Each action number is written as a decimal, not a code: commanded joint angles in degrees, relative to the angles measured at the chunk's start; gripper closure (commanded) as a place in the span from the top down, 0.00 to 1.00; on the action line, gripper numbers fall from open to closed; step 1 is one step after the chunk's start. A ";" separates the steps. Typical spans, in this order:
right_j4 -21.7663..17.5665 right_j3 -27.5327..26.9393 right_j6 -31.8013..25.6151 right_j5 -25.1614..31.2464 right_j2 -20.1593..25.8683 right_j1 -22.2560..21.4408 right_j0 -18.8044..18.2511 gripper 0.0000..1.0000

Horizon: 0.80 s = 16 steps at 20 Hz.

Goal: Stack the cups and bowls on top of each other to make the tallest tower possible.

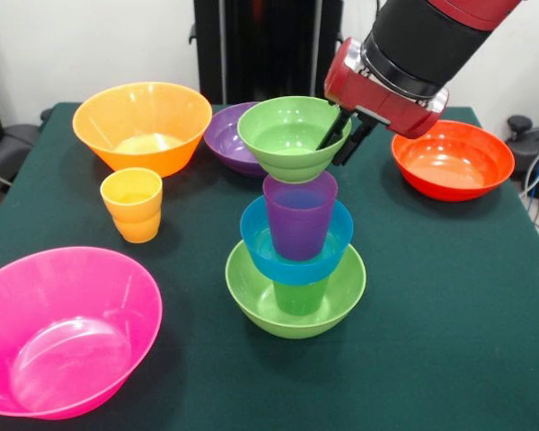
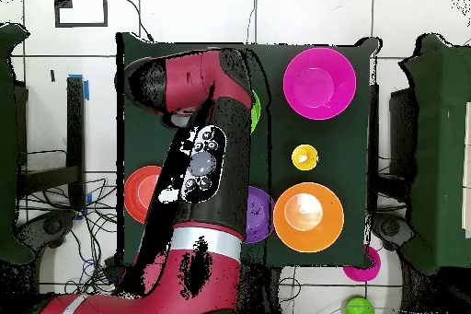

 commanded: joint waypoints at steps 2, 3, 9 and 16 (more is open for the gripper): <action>-2.06 5.99 -2.34 -5.42 6.45 1.43 1.39 0.00; -2.00 6.04 -2.27 -5.52 6.42 1.42 1.43 0.00; -1.92 6.11 -1.98 -6.06 6.09 1.58 1.74 0.00; -2.13 6.01 -1.74 -5.53 5.42 1.76 2.07 0.00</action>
